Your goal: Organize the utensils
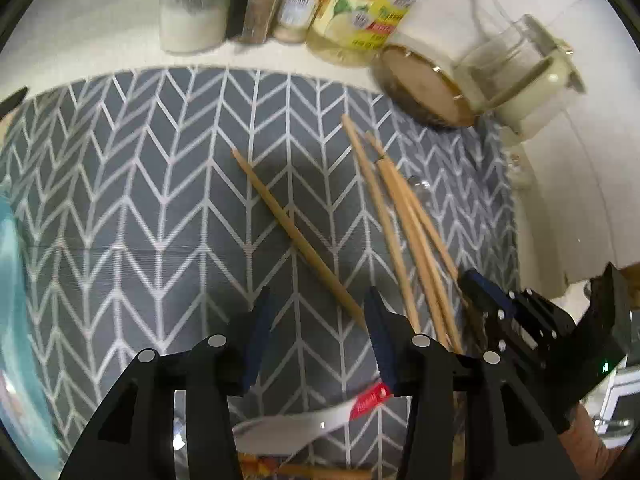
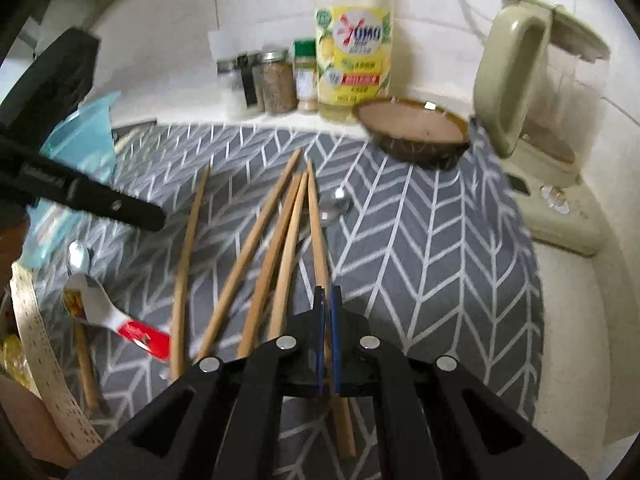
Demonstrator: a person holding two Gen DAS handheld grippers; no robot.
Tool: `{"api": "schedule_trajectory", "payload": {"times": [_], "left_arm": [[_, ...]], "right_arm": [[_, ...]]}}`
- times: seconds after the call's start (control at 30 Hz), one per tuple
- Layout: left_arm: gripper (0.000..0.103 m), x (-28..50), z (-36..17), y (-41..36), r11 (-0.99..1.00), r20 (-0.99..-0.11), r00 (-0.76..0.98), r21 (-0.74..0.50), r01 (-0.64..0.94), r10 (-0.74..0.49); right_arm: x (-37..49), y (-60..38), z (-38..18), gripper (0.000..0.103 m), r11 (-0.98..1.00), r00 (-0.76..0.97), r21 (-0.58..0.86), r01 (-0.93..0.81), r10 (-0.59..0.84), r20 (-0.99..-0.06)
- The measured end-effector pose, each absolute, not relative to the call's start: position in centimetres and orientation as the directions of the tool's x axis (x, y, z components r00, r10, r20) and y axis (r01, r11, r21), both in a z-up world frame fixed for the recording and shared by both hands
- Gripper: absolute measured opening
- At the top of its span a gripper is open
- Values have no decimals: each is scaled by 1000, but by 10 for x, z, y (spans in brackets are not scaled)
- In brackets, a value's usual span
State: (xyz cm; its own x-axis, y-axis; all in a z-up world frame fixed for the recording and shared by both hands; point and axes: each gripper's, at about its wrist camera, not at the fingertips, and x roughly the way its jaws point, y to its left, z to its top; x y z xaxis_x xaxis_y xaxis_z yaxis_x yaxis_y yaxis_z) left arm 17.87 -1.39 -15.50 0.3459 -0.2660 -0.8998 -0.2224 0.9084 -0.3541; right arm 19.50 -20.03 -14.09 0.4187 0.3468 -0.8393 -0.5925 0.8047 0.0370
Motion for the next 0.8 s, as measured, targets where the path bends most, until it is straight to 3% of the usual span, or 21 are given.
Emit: {"api": "schedule_trajectory", "payload": {"times": [0.03,0.13,0.17,0.27,0.4,0.43,0.53,0.67,0.8], "left_arm": [[47,183,-160,-15,905,-903,337,-356,-235,-267],[48,190,-164,-20,904,-903,352,-345,-252,-247],[48,193,-165,-23,910,-907,350,-332,-248,-235],[48,202,-164,-37,947,-925,346,-241,-211,-158],[24,203,-163,-47,972,-935,351,-124,-201,-46],[21,202,-162,-45,970,-932,360,-130,-205,-49],[17,201,-162,-40,961,-925,368,-181,-207,-95],[10,199,-160,-54,959,-911,364,-255,-122,-196],[7,193,-150,-51,927,-878,379,-358,-112,-293]], "right_arm": [[195,-202,-140,12,804,423,32,-594,347,-837],[197,-204,-141,48,799,412,36,-601,348,-842],[198,-205,-142,50,797,404,43,-603,351,-845],[200,-204,-147,50,780,367,57,-624,356,-859],[200,-198,-149,50,759,371,17,-651,338,-865],[201,-198,-149,49,754,366,16,-656,337,-867],[202,-194,-147,10,752,363,3,-659,322,-875],[204,-196,-147,8,779,351,37,-626,324,-878],[215,-226,-137,8,815,287,309,-490,485,-826]]}}
